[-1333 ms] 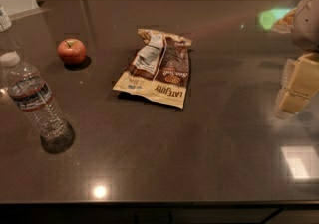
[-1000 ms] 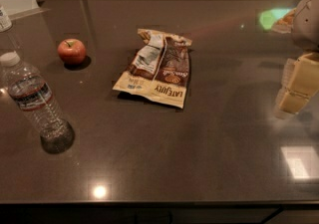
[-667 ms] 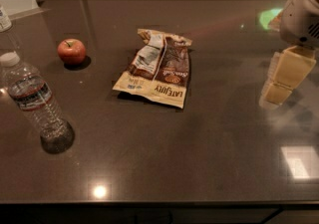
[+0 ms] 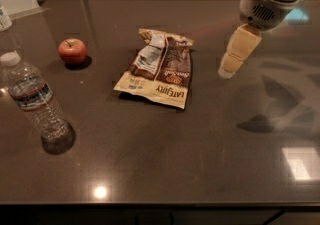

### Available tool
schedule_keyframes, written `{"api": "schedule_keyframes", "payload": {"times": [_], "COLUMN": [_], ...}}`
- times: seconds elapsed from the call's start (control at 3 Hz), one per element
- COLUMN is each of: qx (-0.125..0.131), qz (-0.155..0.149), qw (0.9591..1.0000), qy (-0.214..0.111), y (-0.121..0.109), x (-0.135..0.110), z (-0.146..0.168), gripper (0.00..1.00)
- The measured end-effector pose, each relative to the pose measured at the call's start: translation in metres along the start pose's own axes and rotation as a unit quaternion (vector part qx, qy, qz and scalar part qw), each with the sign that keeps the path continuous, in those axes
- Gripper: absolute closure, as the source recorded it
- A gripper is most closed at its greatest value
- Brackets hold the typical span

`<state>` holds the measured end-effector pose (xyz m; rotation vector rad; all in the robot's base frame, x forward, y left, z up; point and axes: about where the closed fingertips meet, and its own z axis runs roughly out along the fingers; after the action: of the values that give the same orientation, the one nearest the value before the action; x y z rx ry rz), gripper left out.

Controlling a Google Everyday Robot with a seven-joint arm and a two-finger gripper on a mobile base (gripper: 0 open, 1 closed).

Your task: Move brown chip bag near water bottle

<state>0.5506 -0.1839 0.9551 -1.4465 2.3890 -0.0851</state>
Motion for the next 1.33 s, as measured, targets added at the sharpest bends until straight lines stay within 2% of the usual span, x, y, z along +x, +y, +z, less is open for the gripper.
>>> {"api": "schedule_keyframes", "payload": {"times": [0.33,0.67,1.0,1.33], "qx": [-0.005,-0.024,-0.042,-0.048], "qz": [0.04,0.082,0.135,0.18], "qw": [0.9992,0.9961,0.9895,0.9821], "qy": [-0.007,-0.021,-0.03,-0.026], "y": [-0.026,-0.042,-0.052,-0.059], "x": [-0.035,-0.071,-0.098,-0.119], "z": [0.026,0.052,0.08,0.104], "gripper": [0.0,0.0,0.0,0.0]}}
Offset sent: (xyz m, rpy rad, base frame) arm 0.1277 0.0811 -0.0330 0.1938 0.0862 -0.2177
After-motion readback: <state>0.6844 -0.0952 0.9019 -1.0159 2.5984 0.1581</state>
